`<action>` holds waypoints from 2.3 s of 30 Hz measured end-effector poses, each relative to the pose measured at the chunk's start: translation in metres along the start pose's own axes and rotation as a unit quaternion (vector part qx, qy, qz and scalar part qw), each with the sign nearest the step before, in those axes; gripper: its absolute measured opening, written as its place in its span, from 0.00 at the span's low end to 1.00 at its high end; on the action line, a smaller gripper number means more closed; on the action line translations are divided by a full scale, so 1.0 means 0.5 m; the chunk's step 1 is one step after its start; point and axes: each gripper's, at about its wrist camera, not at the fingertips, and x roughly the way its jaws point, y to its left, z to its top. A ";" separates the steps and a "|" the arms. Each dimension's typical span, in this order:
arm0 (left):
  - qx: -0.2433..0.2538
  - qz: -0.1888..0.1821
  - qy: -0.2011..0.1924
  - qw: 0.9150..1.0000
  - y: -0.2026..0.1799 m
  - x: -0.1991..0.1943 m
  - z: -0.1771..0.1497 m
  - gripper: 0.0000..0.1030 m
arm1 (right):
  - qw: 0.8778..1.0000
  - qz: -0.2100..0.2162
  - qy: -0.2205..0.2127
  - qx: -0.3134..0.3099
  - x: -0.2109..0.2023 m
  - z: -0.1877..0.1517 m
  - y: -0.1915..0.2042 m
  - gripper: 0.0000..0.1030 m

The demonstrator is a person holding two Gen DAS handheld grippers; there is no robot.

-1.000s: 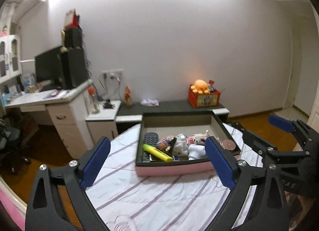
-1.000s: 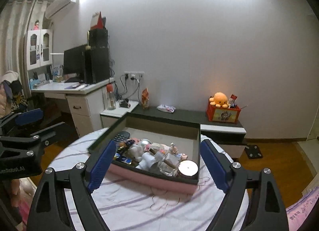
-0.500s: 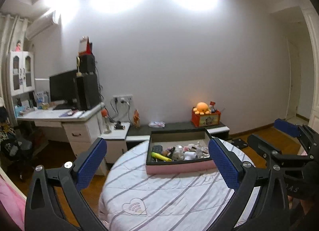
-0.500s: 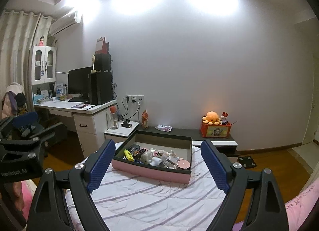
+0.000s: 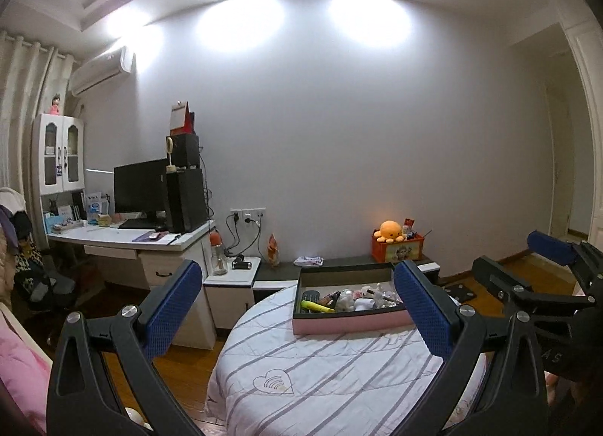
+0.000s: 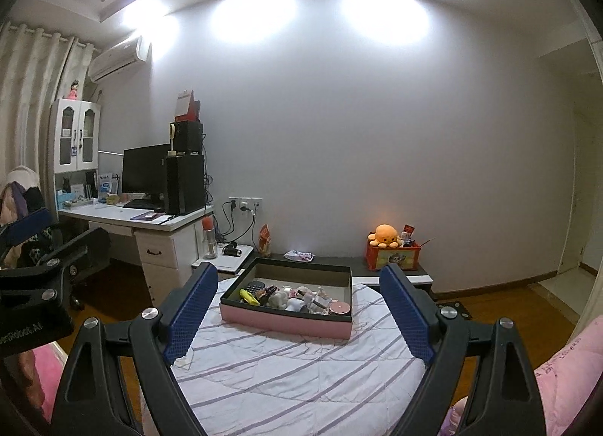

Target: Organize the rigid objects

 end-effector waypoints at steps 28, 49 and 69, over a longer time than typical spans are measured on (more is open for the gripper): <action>-0.011 0.004 -0.064 0.998 0.007 -0.106 0.080 1.00 | 0.998 -0.022 -0.064 -0.008 -0.129 0.090 0.029 0.87; -0.013 0.007 -0.094 0.995 -0.006 -0.096 0.128 1.00 | 0.994 -0.059 -0.095 -0.018 -0.124 0.133 0.028 0.87; -0.014 0.006 -0.095 0.995 0.001 -0.071 0.125 1.00 | 0.993 -0.070 -0.093 -0.023 -0.101 0.140 0.040 0.87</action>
